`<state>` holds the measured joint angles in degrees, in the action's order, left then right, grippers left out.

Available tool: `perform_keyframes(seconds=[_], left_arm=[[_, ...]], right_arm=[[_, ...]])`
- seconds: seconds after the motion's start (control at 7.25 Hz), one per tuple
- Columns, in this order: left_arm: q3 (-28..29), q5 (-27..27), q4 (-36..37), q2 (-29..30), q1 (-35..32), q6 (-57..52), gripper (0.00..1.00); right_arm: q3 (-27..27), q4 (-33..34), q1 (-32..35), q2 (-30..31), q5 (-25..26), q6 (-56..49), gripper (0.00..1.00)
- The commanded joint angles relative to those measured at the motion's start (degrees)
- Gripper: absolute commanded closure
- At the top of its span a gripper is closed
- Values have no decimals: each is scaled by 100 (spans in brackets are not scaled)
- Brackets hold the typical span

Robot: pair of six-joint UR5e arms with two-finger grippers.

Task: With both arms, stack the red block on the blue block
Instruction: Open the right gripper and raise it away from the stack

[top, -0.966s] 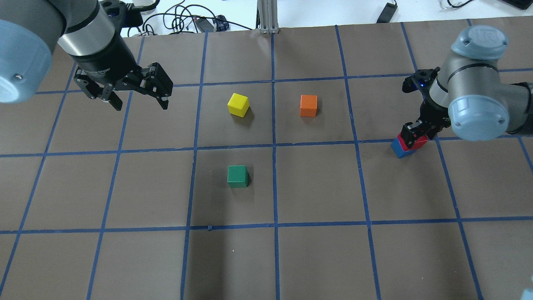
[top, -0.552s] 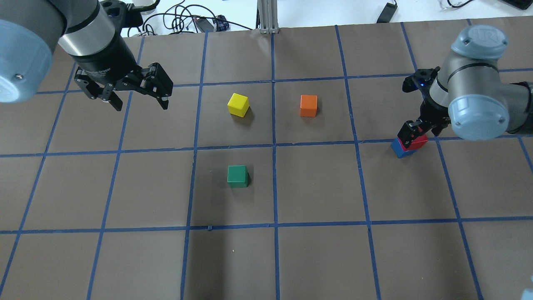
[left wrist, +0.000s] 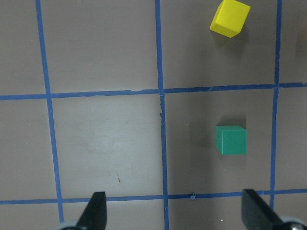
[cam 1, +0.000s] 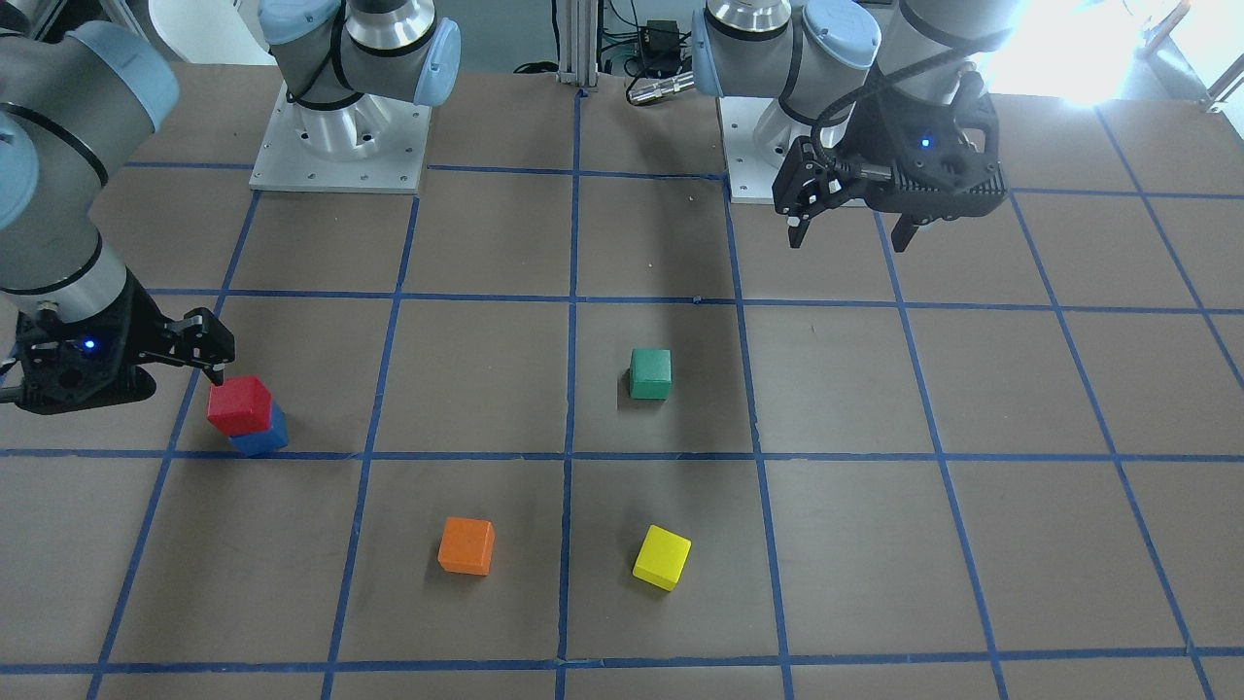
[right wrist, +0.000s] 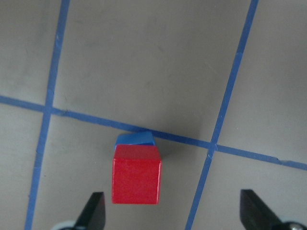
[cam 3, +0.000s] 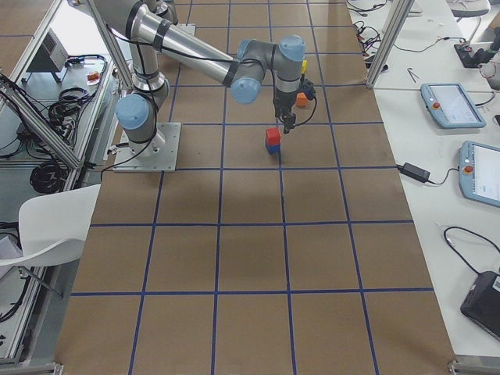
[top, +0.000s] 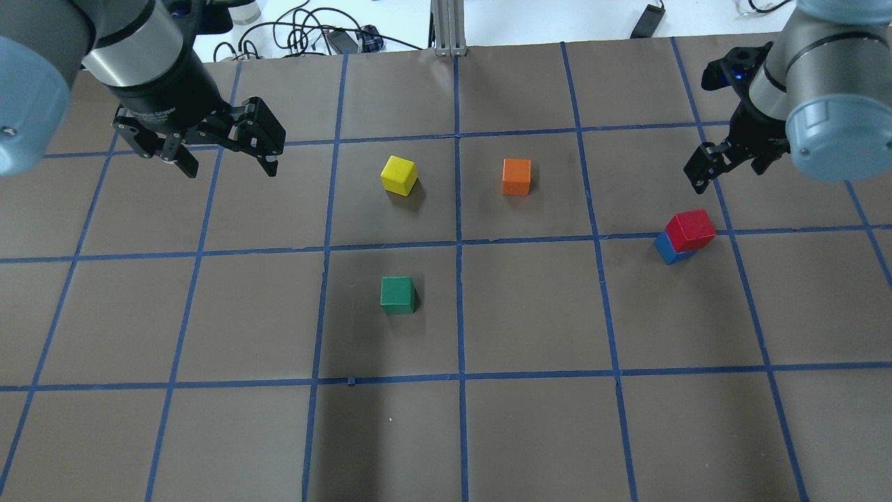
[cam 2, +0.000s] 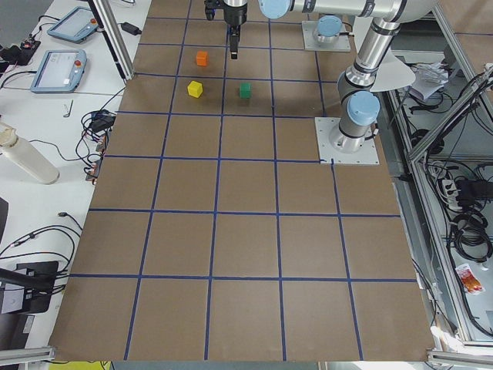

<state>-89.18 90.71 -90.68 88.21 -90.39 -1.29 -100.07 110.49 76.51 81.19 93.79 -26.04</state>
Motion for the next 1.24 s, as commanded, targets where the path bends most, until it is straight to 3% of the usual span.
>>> perform_keyframes(seconds=[0.0, 0.28, 0.41, 0.97, 1.1], left_arm=[[-20, 43, -55, -198, -22, 6, 0], [-212, -35, -64, -374, -31, 24, 0], [-344, 8, -21, -540, -31, 24, 0], [-757, 26, 50, -497, -31, -38, 0], [-1028, 26, 381, -593, -31, -64, 0]], right_arm=[[801, -1348, 554, 168, -403, 1348, 0], [1024, -1714, 1748, 448, -388, 2493, 0], [972, -1915, 1936, 624, -379, 2690, 0], [1216, -2074, 1317, 679, -388, 2735, 0], [1592, -2650, 1140, 644, -361, 2666, 0]])
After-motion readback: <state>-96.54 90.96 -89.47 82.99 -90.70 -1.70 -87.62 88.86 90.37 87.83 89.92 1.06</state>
